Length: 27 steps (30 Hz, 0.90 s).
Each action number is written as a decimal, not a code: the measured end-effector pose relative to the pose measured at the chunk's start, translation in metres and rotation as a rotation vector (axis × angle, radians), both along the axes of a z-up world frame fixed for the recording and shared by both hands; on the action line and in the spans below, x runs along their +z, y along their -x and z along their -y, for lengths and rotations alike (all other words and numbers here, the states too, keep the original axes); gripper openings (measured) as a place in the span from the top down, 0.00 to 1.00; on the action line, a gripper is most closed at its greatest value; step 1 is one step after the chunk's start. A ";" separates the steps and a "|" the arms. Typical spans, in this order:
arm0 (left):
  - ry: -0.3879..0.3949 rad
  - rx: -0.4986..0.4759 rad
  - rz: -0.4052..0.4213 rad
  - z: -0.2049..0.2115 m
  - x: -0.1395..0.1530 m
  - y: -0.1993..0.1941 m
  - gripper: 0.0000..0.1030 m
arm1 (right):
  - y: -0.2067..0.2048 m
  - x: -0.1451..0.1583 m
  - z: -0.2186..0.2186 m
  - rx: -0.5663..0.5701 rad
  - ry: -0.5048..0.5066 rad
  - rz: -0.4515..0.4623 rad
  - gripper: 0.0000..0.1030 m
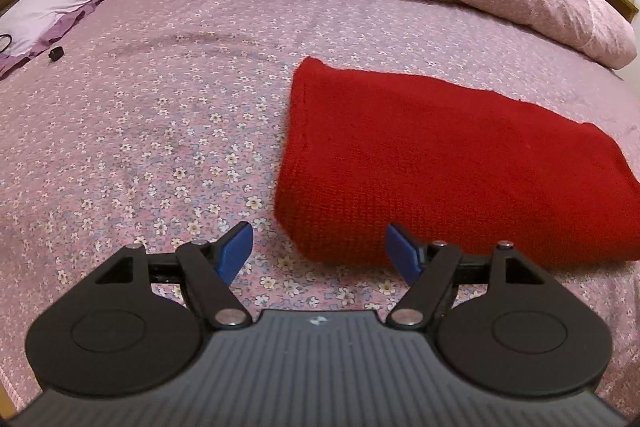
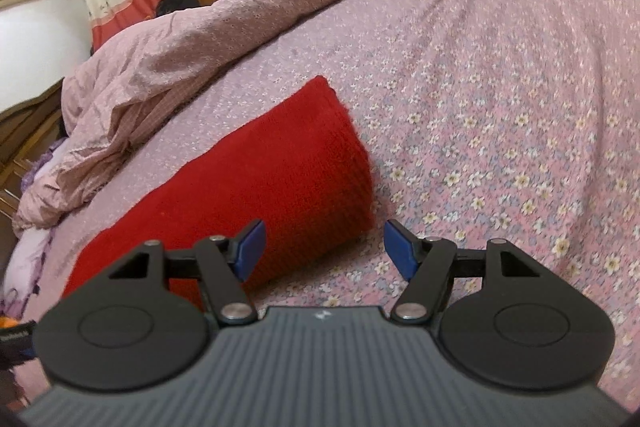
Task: Fold small clothes
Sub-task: 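Move the right tool to the corner of the folded red bundle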
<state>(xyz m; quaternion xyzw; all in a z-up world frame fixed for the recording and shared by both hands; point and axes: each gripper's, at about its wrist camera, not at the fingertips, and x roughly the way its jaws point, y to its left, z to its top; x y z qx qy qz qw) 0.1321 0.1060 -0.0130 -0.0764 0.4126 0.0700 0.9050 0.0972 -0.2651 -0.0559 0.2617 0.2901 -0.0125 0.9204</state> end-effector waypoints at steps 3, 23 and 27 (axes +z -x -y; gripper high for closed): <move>-0.001 0.010 0.000 -0.002 0.000 0.000 0.25 | -0.001 -0.003 0.001 -0.001 -0.059 -0.004 0.33; 0.014 0.054 -0.015 -0.016 -0.008 -0.003 0.18 | -0.025 -0.027 0.001 -0.098 -0.316 -0.016 0.31; 0.019 0.060 -0.022 -0.020 -0.011 -0.004 0.18 | -0.030 -0.036 -0.003 -0.122 -0.342 0.010 0.31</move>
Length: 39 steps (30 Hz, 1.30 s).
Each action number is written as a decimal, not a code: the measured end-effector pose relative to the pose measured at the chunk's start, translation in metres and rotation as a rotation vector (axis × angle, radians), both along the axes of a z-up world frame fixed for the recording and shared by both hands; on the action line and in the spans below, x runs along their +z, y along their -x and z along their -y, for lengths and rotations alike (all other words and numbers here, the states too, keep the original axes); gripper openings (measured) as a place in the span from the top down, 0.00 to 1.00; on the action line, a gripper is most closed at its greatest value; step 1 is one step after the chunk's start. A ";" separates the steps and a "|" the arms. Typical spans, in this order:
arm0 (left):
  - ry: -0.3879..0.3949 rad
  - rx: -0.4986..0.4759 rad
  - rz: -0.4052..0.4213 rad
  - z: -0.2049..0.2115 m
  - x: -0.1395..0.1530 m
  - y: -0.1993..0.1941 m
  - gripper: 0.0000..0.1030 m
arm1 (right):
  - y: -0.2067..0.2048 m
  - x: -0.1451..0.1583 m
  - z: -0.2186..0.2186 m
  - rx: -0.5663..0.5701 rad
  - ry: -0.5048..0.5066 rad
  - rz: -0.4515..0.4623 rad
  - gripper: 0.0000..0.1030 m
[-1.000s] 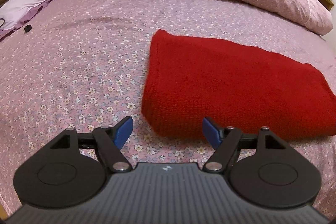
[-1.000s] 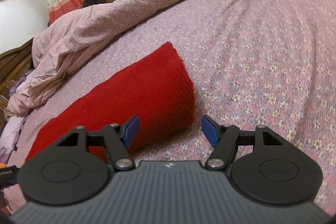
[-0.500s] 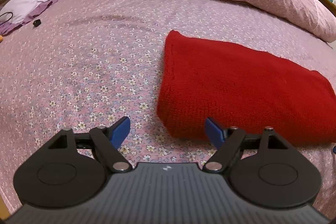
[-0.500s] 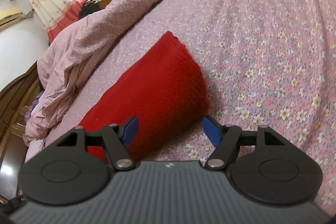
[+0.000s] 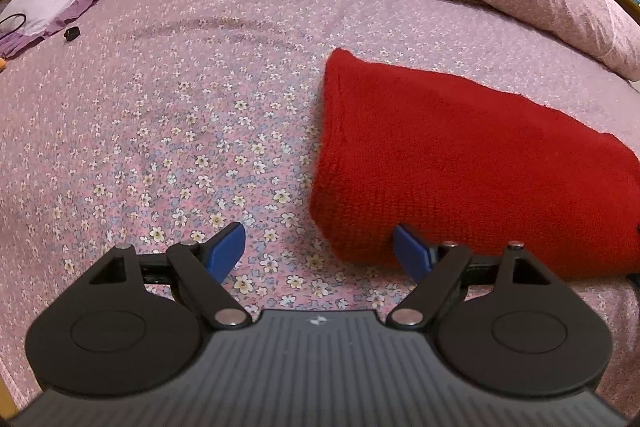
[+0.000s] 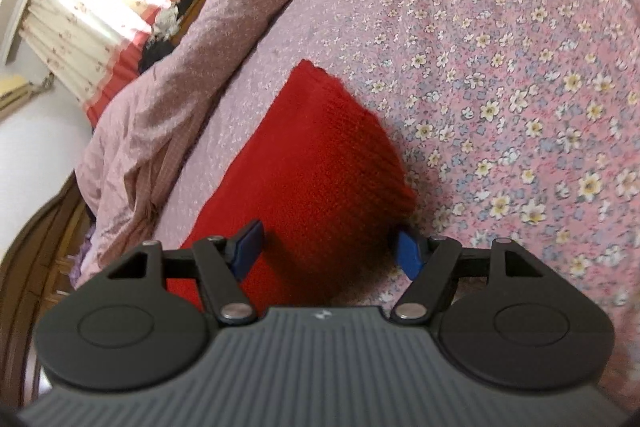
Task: Fold small clothes
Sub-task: 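Move the right tool to the corner of the folded red bundle, then close the right tool on the bundle corner and lift it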
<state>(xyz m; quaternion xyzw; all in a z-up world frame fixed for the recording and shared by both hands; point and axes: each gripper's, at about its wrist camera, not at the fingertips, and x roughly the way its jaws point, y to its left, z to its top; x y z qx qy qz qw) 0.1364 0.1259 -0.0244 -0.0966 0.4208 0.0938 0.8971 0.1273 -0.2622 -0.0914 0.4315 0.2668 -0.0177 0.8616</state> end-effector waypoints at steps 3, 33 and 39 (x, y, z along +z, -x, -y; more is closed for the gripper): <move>0.009 0.005 -0.004 -0.004 -0.003 -0.001 0.17 | -0.002 -0.004 -0.005 -0.007 0.012 0.037 0.31; 0.039 -0.010 -0.026 -0.014 -0.012 -0.010 0.14 | -0.037 -0.013 -0.010 -0.167 -0.153 0.052 0.44; 0.043 0.002 -0.009 -0.019 -0.005 -0.006 0.14 | -0.054 -0.008 -0.010 -0.131 -0.102 0.059 0.51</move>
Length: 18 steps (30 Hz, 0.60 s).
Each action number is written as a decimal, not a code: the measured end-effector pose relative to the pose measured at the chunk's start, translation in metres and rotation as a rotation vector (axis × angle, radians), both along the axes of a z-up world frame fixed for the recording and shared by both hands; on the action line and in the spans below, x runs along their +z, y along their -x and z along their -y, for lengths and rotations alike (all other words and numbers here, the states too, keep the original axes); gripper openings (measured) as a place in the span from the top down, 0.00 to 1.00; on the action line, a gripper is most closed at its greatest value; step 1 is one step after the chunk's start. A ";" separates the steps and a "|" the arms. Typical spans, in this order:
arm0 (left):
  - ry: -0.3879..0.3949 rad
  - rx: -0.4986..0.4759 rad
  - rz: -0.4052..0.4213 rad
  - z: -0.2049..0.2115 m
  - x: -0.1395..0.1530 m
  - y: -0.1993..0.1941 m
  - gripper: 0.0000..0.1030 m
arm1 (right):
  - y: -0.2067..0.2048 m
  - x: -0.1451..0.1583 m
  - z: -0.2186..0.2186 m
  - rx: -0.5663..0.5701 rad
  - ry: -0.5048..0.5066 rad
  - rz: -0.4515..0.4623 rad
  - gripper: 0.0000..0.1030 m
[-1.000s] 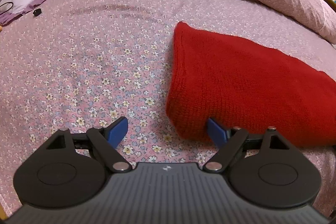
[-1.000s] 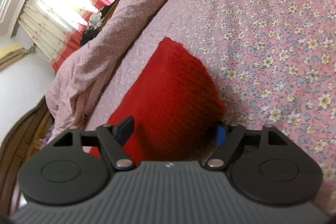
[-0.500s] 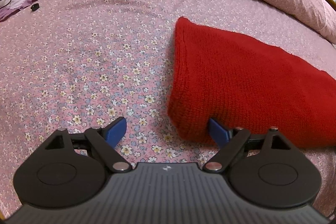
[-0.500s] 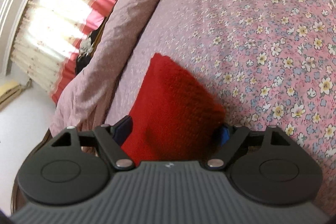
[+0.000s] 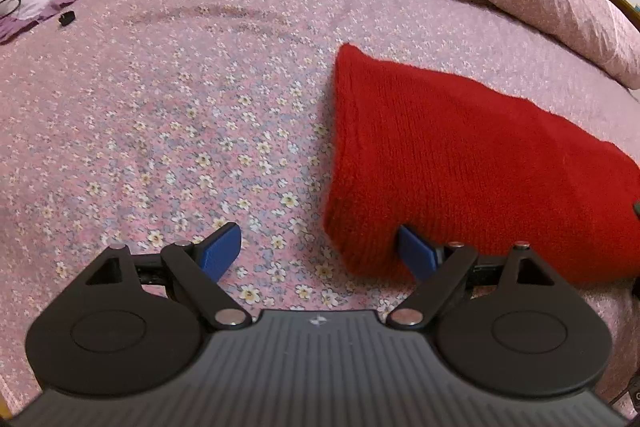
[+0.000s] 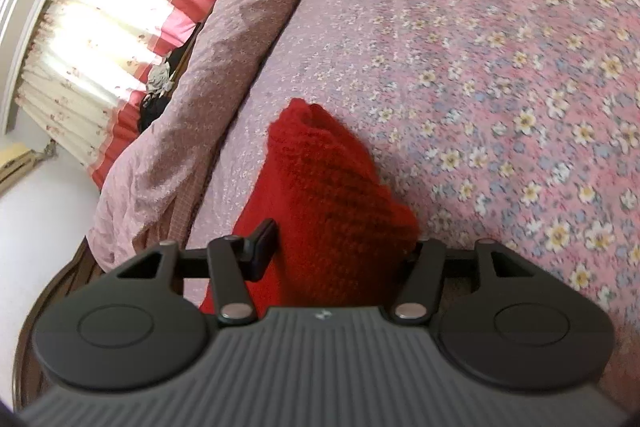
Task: Fold small clothes
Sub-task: 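Close the right tool on the bundle corner and lift it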
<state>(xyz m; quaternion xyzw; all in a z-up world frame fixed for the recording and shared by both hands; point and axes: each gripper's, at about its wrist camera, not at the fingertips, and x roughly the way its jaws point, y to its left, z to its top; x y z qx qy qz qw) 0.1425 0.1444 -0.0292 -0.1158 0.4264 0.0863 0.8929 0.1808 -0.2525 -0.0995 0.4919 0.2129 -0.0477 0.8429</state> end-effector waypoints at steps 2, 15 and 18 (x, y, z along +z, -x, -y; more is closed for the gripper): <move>-0.009 0.010 0.007 -0.003 0.004 0.002 0.14 | -0.001 0.006 -0.001 0.028 0.033 0.012 0.64; -0.010 0.022 0.014 -0.017 0.003 0.003 0.14 | -0.014 0.080 -0.039 0.161 0.309 0.153 0.69; -0.004 0.028 0.021 -0.022 0.004 0.002 0.14 | -0.011 0.093 -0.051 0.201 0.354 0.187 0.70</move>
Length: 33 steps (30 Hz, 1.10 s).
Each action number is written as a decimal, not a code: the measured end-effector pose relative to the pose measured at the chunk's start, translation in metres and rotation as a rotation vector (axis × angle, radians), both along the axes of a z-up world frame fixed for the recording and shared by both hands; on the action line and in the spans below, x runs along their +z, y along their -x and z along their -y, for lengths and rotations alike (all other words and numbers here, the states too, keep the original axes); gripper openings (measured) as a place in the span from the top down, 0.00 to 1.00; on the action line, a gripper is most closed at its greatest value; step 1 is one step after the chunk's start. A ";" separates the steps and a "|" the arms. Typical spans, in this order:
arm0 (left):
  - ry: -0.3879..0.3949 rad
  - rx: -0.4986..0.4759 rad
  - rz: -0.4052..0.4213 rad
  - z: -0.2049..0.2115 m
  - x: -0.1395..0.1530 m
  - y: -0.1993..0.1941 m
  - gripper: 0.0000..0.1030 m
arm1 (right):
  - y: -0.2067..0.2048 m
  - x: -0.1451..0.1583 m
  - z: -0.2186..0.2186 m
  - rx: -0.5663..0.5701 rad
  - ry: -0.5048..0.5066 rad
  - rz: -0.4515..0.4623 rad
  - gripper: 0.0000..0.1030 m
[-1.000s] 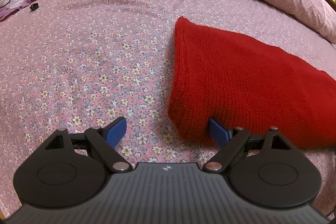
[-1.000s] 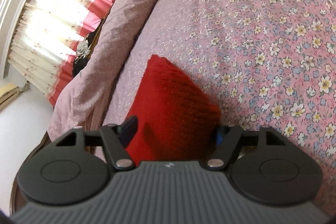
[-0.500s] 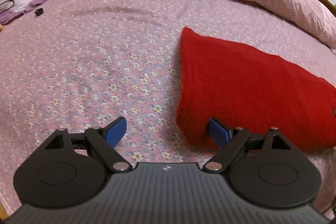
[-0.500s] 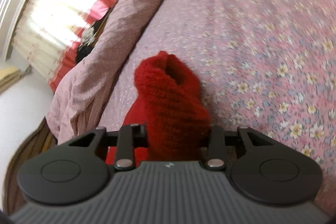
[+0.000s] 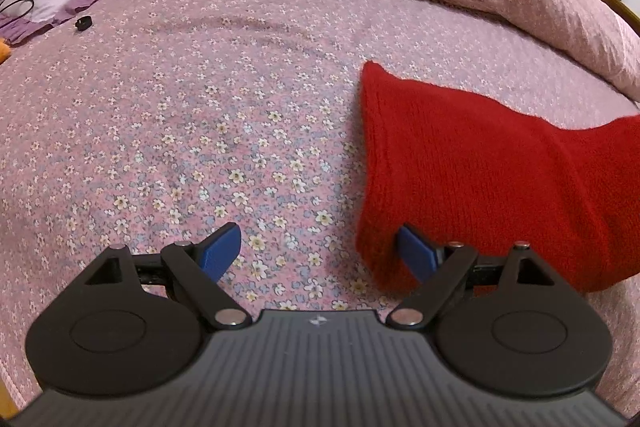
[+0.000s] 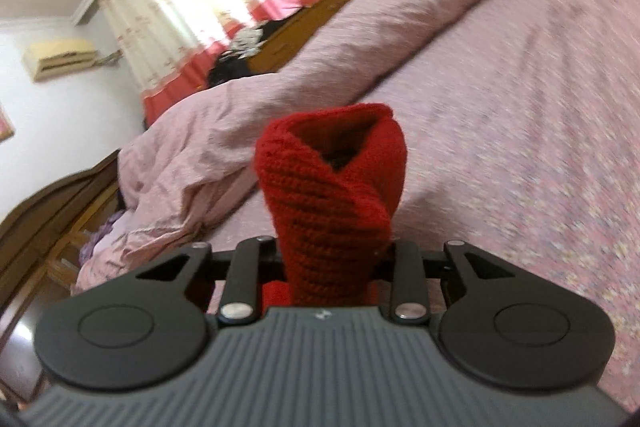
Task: Fold small clothes
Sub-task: 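Close the right tool on the bundle corner and lift it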
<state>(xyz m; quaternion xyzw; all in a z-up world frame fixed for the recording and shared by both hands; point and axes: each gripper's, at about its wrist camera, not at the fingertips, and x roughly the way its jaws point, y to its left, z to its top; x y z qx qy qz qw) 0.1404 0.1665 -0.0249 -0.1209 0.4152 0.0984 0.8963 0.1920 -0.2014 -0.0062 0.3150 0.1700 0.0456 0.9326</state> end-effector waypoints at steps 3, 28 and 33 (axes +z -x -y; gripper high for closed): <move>-0.001 0.013 0.011 -0.005 0.003 0.001 0.14 | -0.001 0.010 -0.012 0.036 0.042 0.028 0.70; -0.008 0.075 -0.010 -0.043 -0.004 0.009 0.14 | -0.010 0.044 -0.116 0.223 0.185 0.093 0.71; 0.002 0.090 -0.017 -0.050 -0.009 0.009 0.14 | -0.013 0.039 -0.142 0.255 0.221 0.080 0.71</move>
